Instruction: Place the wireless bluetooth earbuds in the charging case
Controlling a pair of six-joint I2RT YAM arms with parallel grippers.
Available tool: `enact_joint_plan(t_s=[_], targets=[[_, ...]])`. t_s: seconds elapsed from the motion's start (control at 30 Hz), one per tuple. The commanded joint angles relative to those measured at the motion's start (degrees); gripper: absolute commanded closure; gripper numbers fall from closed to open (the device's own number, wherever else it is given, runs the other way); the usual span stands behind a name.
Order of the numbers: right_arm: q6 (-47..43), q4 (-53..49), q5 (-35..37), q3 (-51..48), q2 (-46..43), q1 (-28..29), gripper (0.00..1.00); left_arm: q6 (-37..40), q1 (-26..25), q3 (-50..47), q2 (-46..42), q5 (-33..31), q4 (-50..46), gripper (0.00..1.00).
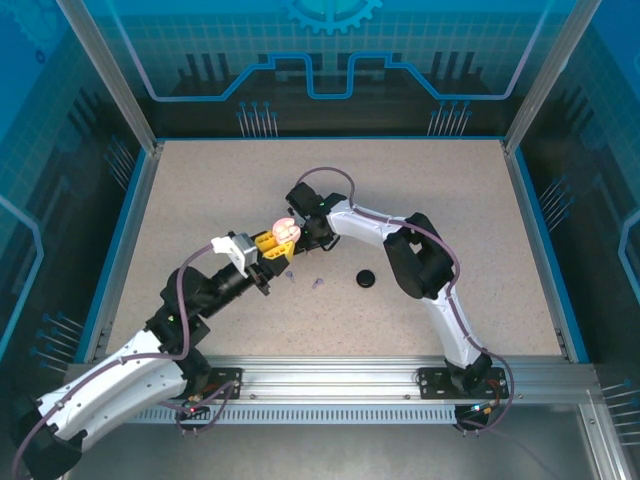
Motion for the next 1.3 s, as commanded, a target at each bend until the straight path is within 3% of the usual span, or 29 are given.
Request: enact_joint_plan(t_s=[0.0,0.73,1.27], targets=[[-0.5,-2.8,-2.1,-0.9,-1.0,0.9,0.48,0.3,-0.4,2.0,0.1,-0.9,0.7,0.93],[1.0,-0.8,-4.5,-12.7,-9.3,3.7,0.52,0.2,-0.3,1.7,1.6,-0.8,1.4,0.92],[2.6,-6.3,3.3,-3.9,-6.4,2.0,0.54,0.2,-0.4,1.5,0.7,-0.9,0.8,0.92]])
